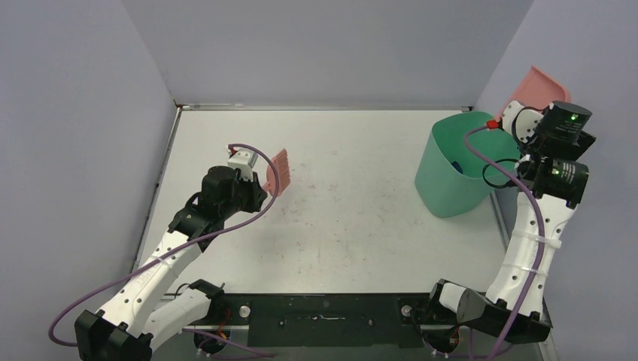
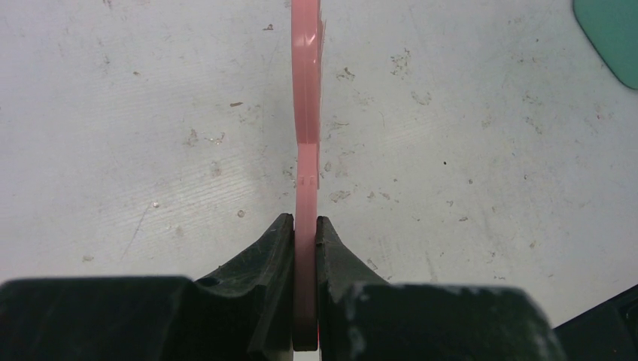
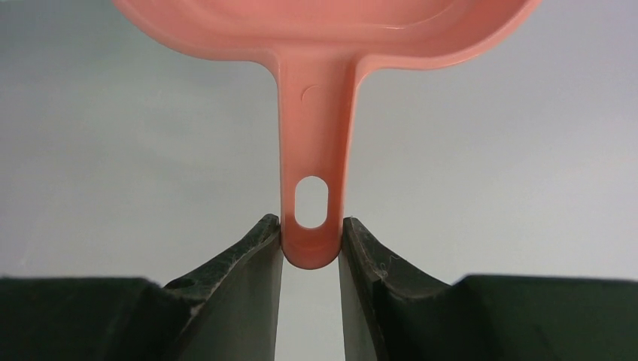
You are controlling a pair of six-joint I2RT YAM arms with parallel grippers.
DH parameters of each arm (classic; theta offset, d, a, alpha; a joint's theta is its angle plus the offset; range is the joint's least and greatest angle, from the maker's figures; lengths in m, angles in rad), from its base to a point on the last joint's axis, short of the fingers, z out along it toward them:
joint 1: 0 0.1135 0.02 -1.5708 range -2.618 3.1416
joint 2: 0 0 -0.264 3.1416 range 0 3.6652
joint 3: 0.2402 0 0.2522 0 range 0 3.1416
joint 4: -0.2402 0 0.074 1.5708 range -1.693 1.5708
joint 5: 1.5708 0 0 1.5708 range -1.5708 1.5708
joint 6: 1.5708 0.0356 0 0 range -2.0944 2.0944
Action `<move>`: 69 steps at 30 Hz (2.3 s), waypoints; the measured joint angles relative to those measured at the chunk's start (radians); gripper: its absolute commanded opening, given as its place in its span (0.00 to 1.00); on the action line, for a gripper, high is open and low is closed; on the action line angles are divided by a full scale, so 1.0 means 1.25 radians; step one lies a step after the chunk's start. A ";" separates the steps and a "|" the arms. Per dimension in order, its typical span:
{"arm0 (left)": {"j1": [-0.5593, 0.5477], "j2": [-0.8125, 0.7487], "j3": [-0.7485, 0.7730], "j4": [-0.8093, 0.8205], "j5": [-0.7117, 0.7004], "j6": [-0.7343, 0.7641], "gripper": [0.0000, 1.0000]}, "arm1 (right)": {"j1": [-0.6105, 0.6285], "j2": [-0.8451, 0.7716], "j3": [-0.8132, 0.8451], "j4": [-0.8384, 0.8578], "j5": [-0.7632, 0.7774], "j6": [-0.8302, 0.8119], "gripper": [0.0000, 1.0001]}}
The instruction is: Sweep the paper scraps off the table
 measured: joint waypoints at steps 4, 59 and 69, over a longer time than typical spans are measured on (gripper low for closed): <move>0.000 0.001 0.000 -0.001 -0.019 0.005 0.00 | 0.003 -0.031 0.056 -0.044 -0.058 0.038 0.07; 0.004 0.042 0.001 0.029 0.153 -0.045 0.00 | 0.639 0.034 -0.586 -0.196 -0.540 0.400 0.22; 0.004 0.009 -0.091 -0.026 0.240 -0.141 0.00 | 0.738 0.053 -0.698 -0.110 -0.450 0.483 0.53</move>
